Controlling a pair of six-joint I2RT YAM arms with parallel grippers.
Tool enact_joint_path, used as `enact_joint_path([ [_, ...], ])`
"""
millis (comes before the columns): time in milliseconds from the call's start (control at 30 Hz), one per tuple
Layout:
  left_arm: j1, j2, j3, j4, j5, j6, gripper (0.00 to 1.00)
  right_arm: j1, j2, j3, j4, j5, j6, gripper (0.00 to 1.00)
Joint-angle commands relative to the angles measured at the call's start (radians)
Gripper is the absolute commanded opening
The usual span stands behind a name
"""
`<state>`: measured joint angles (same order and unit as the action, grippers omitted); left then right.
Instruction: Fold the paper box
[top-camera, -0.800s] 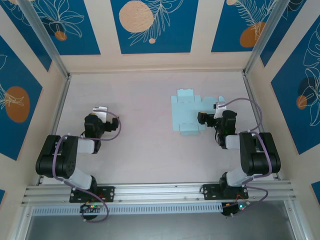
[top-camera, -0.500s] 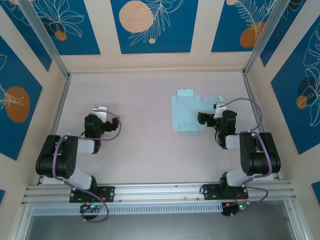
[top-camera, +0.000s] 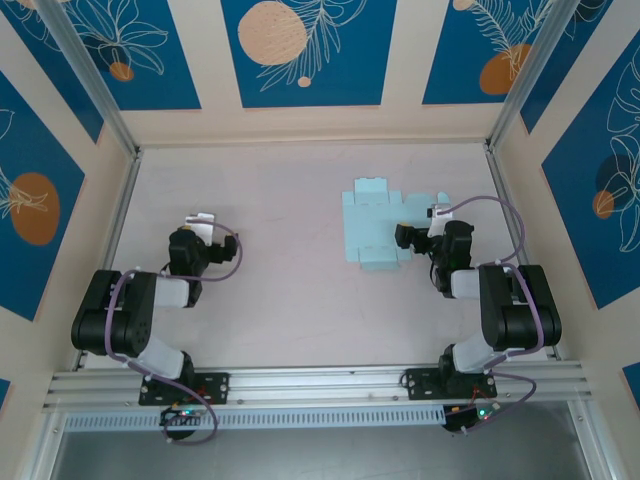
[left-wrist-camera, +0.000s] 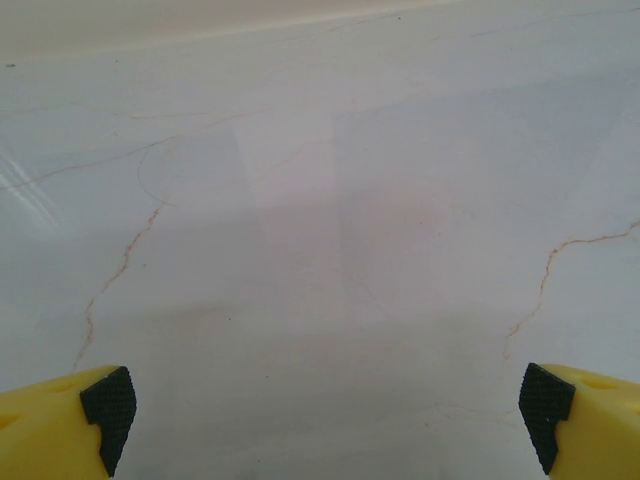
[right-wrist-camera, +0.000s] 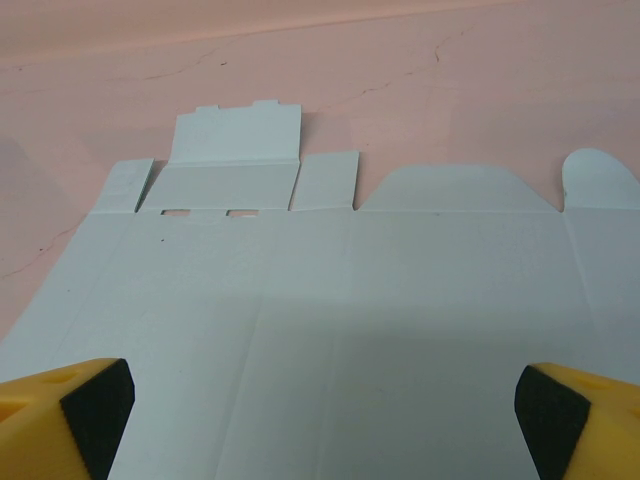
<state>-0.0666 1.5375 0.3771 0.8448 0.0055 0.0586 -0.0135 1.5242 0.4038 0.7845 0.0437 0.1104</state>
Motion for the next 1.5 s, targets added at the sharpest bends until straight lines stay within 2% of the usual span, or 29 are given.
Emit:
enact_joint_path([
  [0,0.011,0.0,0.022,-0.005,-0.006,-0.011,1.0,0.001,-0.002,0.018,0.01,-0.012,-0.015,0.99],
  [300,0.011,-0.004,0.016,0.001,-0.011,-0.012,1.0,0.001,-0.004,0.017,0.011,-0.013,-0.016,0.99],
  [400,0.013,-0.049,0.003,-0.009,-0.016,-0.015,1.0,0.001,-0.008,0.018,0.009,-0.003,-0.013,0.99],
  [467,0.012,-0.095,-0.003,-0.039,-0.038,-0.025,1.0,0.001,-0.031,0.048,-0.059,0.012,-0.005,0.99],
  [633,0.013,-0.275,0.011,-0.214,-0.091,-0.061,1.0,0.003,-0.127,0.218,-0.449,0.076,0.029,0.99],
  [800,0.011,-0.423,0.037,-0.336,-0.094,-0.197,1.0,0.007,-0.184,0.38,-0.792,0.126,0.187,0.99],
  [967,-0.007,-0.44,0.123,-0.466,-0.044,-0.399,1.0,0.01,-0.161,0.573,-1.136,0.194,0.324,0.99],
  [1033,-0.034,-0.417,0.154,-0.485,-0.006,-0.46,1.0,-0.029,-0.12,0.656,-1.267,0.197,0.37,0.99],
  [1100,-0.089,-0.385,0.189,-0.518,-0.018,-0.509,1.0,-0.106,-0.067,0.73,-1.363,0.099,0.387,0.97],
  [1167,-0.157,-0.35,0.228,-0.549,-0.053,-0.542,1.0,-0.177,-0.024,0.762,-1.397,0.014,0.376,0.94],
  [1300,-0.325,-0.252,0.315,-0.588,-0.121,-0.573,1.0,-0.267,0.043,0.782,-1.443,-0.071,0.358,0.9],
  [1467,-0.441,-0.114,0.417,-0.583,-0.117,-0.623,1.0,-0.295,0.118,0.794,-1.469,-0.131,0.33,0.86],
])
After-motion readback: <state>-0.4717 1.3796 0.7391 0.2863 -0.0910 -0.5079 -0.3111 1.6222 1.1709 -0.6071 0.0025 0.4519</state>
